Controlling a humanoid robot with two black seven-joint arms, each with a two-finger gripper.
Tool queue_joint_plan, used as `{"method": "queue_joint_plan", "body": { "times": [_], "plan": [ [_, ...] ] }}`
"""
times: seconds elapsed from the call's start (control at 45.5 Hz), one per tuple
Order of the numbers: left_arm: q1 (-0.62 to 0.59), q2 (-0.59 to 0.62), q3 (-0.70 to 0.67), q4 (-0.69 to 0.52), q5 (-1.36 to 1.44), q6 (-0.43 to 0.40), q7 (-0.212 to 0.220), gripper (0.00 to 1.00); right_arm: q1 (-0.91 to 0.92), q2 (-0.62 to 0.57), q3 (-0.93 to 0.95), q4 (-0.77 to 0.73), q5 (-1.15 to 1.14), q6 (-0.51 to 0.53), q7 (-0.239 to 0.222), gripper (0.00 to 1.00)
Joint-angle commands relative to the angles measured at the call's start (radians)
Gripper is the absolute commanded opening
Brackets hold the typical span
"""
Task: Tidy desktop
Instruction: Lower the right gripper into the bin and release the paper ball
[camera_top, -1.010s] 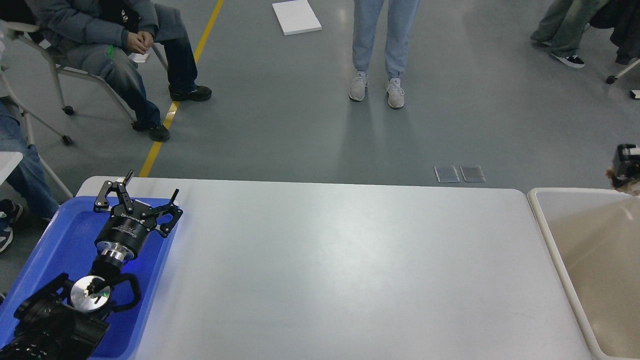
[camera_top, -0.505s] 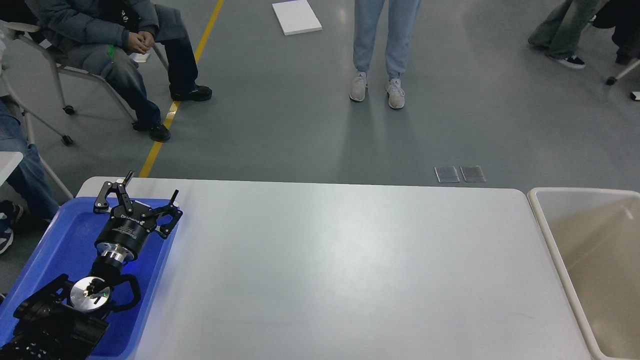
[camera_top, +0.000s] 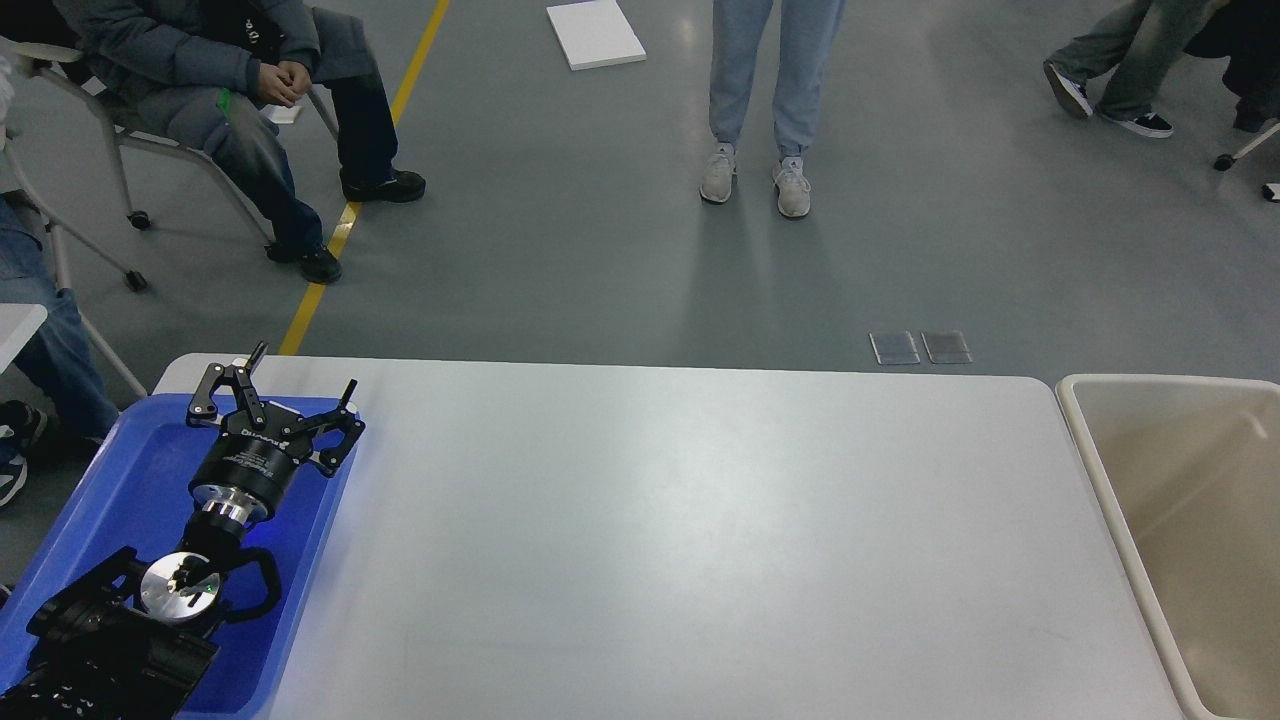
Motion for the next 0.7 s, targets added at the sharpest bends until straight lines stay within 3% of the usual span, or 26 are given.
{"method": "queue_joint_plan", "body": {
  "times": [0.0, 0.22, 0.681],
  "plan": [
    [0.0, 0.0, 0.001, 0.0, 0.0, 0.0, 0.0, 1.0, -0.117, 0.078, 0.055, -0.085, 0.0, -0.046, -0.002, 0.0],
    [0.0, 0.0, 0.0, 0.0, 0.0, 0.0, 0.0, 1.0, -0.256, 0.187, 0.104, -0.24, 0.054, -0.058, -0.006, 0.0],
    [0.0, 0.0, 0.0, 0.0, 0.0, 0.0, 0.0, 1.0, -0.316, 0.218, 0.125, -0.25, 0.066, -0.102, -0.028, 0.0]
  ]
}}
